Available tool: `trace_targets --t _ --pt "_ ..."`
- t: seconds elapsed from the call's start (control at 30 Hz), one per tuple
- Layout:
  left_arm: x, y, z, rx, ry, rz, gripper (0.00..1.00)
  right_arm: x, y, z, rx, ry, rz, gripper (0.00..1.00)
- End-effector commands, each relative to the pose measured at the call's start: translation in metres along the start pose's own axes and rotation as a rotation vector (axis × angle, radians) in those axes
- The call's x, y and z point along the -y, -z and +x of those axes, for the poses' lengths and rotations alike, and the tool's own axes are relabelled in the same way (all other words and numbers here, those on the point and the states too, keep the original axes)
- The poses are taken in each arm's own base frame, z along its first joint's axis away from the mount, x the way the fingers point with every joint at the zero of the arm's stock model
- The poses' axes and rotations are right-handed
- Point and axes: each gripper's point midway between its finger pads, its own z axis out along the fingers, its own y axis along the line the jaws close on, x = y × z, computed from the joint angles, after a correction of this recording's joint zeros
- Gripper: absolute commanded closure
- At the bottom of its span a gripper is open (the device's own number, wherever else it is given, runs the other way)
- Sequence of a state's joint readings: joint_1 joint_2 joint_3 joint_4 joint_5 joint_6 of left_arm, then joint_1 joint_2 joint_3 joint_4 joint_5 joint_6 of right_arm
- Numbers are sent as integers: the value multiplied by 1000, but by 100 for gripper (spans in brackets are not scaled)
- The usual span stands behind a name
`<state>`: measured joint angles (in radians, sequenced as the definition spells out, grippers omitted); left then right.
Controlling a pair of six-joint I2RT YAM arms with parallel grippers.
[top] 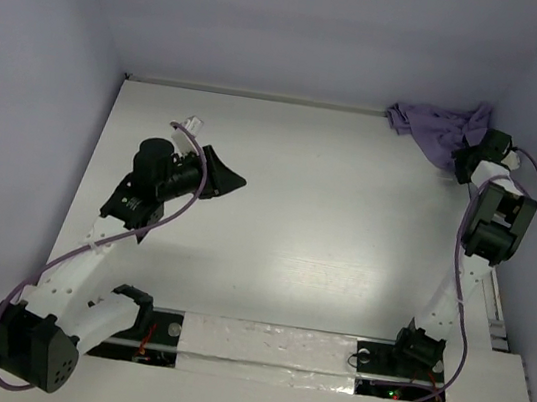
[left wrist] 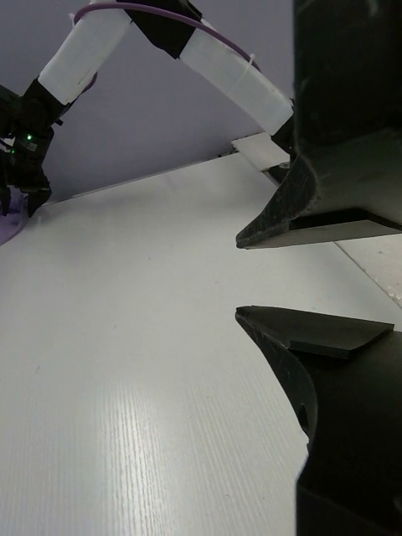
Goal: Fold and stack the t-shirts
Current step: Grab the tshirt from the pile, then move the tshirt to the center of the board
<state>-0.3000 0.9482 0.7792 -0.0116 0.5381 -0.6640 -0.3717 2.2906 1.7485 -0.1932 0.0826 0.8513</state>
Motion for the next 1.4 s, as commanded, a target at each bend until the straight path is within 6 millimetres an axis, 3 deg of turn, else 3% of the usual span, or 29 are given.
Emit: trace_targets --t 0.0,0.07,0.1,0.17,0.2,0.23,0.27,0.3,0.33,0.4,0.43,0.47,0.5,0.53,0.57,0.7,0.73,0.8,0.9,0.93,1.0,1.03,1.07,1.1,1.13,1.17,1.2,1.3,1.37 --pt "15 5 -18 45 -60 18 69 10 -15 5 33 -13 101 45" --pt "14 5 -18 41 -60 2 69 5 -18 10 34 -9 90 62" --pt "16 6 -22 48 -72 -1 69 6 -20 11 32 -7 93 82" --pt "14 5 -23 49 -73 -12 70 -7 -17 12 31 19 62 100" --pt "16 5 -26 58 -77 -10 70 -27 -5 16 40 72 24 100" --pt "17 5 -27 61 -78 -10 70 -42 6 0 85 92 -14 100" --pt "17 4 -29 63 -80 -10 70 -61 20 8 100 148 -55 100" --pt "18 4 -32 71 -88 -9 70 -81 38 3 134 229 -103 100" --pt "18 3 -37 85 -94 -22 71 -123 83 -18 202 252 -216 100" --pt "16 -2 -47 95 -92 -53 72 -186 150 -15 236 361 -416 100" --pt "10 -4 -50 95 -80 -89 73 -225 214 -35 299 366 -571 100" --pt "6 -8 -51 88 -73 -111 74 -244 248 -37 305 380 -663 100" --pt "9 -7 -58 102 -73 -115 74 -276 302 -37 281 397 -831 100" --pt "8 -7 -61 114 -68 -131 75 -286 333 -41 267 402 -898 100" --pt "12 -4 -66 132 -67 -132 75 -310 402 -54 275 402 -1062 100" --pt "13 11 -84 203 -74 -176 74 -326 517 -64 234 407 -1301 100" --pt "14 14 -85 212 -77 -180 74 -327 567 -67 243 435 -1414 100" --pt "14 23 -92 248 -73 -202 73 -318 621 -63 204 437 -1543 100" --pt "16 32 -98 279 -71 -213 72 -307 666 -58 165 427 -1664 100" --pt "15 33 -99 287 -68 -226 71 -304 668 -54 143 440 -1674 100" --pt "11 39 -102 300 -66 -253 70 -303 639 -40 61 437 -1646 100" --pt "8 44 -106 314 -65 -276 70 -299 641 -33 44 457 -1672 100" --pt "8 46 -107 318 -70 -280 70 -297 627 -26 11 461 -1655 100" --pt "8 51 -111 337 -76 -290 69 -292 585 -11 -48 458 -1579 100" --pt "8 53 -112 340 -83 -298 68 -288 564 -6 -54 440 -1528 100" --pt "5 54 -112 340 -90 -314 66 -278 568 -3 -25 450 -1536 100" --pt "5 54 -113 342 -93 -317 66 -260 513 25 -117 432 -1444 100" --pt "-3 49 -105 320 -87 -317 65 -228 457 62 -219 407 -1359 100" --pt "-25 34 -81 244 -61 -326 65 -187 381 107 -331 412 -1206 100"
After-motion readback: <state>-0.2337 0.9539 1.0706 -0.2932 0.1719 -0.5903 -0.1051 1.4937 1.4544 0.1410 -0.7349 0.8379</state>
